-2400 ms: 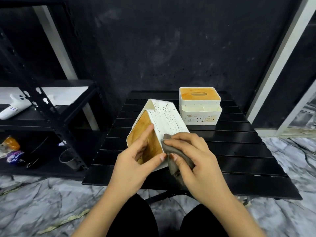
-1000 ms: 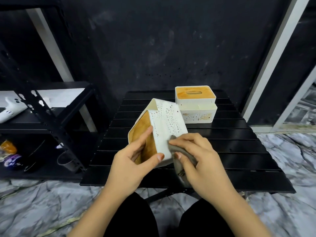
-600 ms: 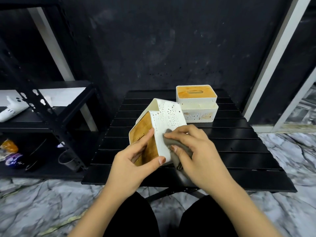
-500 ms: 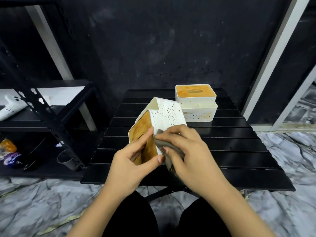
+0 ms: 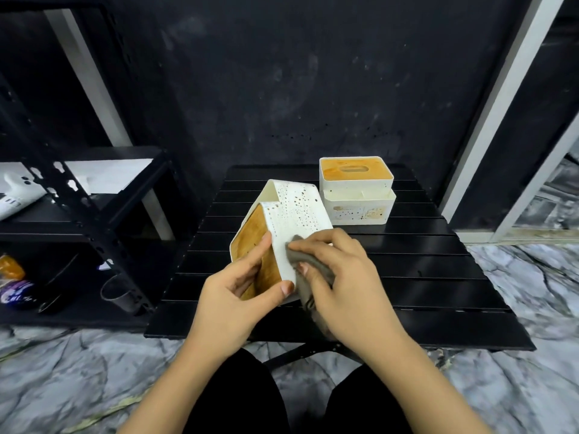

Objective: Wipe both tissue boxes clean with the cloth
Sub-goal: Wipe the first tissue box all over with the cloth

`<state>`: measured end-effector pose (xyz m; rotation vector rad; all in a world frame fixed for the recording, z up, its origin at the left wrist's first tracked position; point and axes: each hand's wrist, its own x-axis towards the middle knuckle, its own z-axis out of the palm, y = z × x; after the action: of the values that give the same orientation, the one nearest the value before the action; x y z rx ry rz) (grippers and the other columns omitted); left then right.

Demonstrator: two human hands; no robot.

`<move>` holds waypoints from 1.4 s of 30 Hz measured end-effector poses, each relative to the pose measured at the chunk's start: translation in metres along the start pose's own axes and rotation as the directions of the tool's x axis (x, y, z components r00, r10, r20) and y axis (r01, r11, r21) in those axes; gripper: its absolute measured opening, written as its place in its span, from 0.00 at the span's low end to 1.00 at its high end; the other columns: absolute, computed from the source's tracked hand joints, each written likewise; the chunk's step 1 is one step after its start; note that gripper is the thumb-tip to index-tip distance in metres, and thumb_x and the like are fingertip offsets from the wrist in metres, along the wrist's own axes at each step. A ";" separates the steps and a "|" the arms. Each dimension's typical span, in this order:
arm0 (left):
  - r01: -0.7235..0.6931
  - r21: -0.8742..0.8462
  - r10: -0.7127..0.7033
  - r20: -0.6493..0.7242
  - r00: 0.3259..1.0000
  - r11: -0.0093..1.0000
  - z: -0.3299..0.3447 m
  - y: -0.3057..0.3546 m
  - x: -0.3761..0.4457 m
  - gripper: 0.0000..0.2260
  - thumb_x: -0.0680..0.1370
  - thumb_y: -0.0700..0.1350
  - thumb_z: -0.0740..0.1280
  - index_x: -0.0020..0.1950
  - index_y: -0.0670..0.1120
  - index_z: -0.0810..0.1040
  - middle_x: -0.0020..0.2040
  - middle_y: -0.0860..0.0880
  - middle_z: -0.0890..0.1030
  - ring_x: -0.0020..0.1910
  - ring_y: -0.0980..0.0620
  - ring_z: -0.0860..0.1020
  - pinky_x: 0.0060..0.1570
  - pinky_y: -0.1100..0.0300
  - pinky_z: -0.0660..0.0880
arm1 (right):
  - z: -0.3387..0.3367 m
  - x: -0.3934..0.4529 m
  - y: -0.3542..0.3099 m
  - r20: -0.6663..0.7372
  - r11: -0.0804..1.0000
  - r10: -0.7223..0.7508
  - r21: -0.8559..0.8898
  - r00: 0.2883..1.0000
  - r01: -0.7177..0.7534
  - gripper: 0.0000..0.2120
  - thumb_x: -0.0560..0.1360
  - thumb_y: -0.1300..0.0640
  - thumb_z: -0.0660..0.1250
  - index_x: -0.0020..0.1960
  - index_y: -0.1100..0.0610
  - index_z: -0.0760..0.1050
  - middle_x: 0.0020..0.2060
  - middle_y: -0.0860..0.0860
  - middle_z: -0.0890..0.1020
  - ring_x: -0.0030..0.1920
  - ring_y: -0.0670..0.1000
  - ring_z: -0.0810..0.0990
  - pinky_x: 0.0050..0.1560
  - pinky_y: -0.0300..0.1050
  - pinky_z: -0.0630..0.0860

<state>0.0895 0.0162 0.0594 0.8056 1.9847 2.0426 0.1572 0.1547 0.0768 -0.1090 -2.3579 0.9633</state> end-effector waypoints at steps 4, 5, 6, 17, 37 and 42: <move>0.009 0.003 -0.009 -0.026 1.000 1.000 -0.001 -0.001 0.001 0.28 0.61 0.42 0.73 0.60 0.57 0.74 0.54 0.67 0.79 0.57 0.63 0.78 0.52 0.72 0.73 | -0.006 0.000 0.015 -0.032 0.995 0.095 -0.017 0.995 -0.095 0.14 0.73 0.63 0.66 0.55 0.49 0.79 0.49 0.42 0.74 0.53 0.50 0.73 0.53 0.26 0.64; 0.013 -0.006 -0.013 -0.027 1.000 1.000 -0.001 -0.002 0.002 0.28 0.61 0.42 0.73 0.60 0.57 0.74 0.54 0.66 0.79 0.57 0.62 0.78 0.51 0.72 0.73 | -0.006 -0.003 0.015 -0.041 0.994 0.102 -0.020 0.994 -0.103 0.14 0.73 0.64 0.66 0.55 0.49 0.79 0.49 0.42 0.74 0.53 0.49 0.72 0.53 0.24 0.63; 0.014 -0.012 -0.014 -0.023 1.000 1.000 0.000 -0.002 0.003 0.28 0.61 0.42 0.73 0.60 0.57 0.74 0.55 0.64 0.80 0.57 0.62 0.78 0.51 0.72 0.73 | -0.005 -0.007 0.013 -0.052 0.995 0.098 -0.020 0.994 -0.099 0.14 0.73 0.64 0.66 0.55 0.49 0.79 0.49 0.41 0.74 0.53 0.48 0.72 0.53 0.23 0.62; 0.010 0.034 -0.009 -0.037 0.999 0.999 0.003 -0.001 0.000 0.29 0.66 0.29 0.73 0.60 0.55 0.74 0.53 0.66 0.80 0.55 0.62 0.79 0.50 0.74 0.73 | -0.009 0.000 0.027 -0.071 0.993 0.115 0.009 0.991 -0.114 0.14 0.73 0.63 0.66 0.56 0.50 0.78 0.49 0.41 0.74 0.54 0.50 0.73 0.56 0.35 0.68; 0.016 0.191 -0.021 0.027 0.999 0.981 -0.005 -0.003 0.000 0.37 0.57 0.57 0.74 0.62 0.77 0.64 0.56 0.55 0.79 0.55 0.59 0.79 0.55 0.67 0.74 | -0.012 -0.007 0.038 -0.119 0.980 0.180 0.111 0.976 -0.168 0.15 0.73 0.65 0.67 0.55 0.48 0.78 0.49 0.38 0.74 0.55 0.46 0.74 0.58 0.35 0.68; 0.030 0.197 -0.033 0.013 0.999 0.980 -0.006 -0.006 -0.002 0.36 0.56 0.56 0.75 0.59 0.77 0.67 0.52 0.53 0.81 0.52 0.58 0.80 0.52 0.66 0.75 | -0.006 -0.021 0.034 -0.131 0.981 0.155 0.133 0.979 -0.138 0.16 0.72 0.65 0.67 0.54 0.47 0.78 0.50 0.37 0.74 0.55 0.45 0.73 0.56 0.29 0.67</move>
<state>0.0871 0.0106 0.0534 0.8192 2.2015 1.8364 0.1734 0.1772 0.0474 -0.2968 -2.1796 1.1312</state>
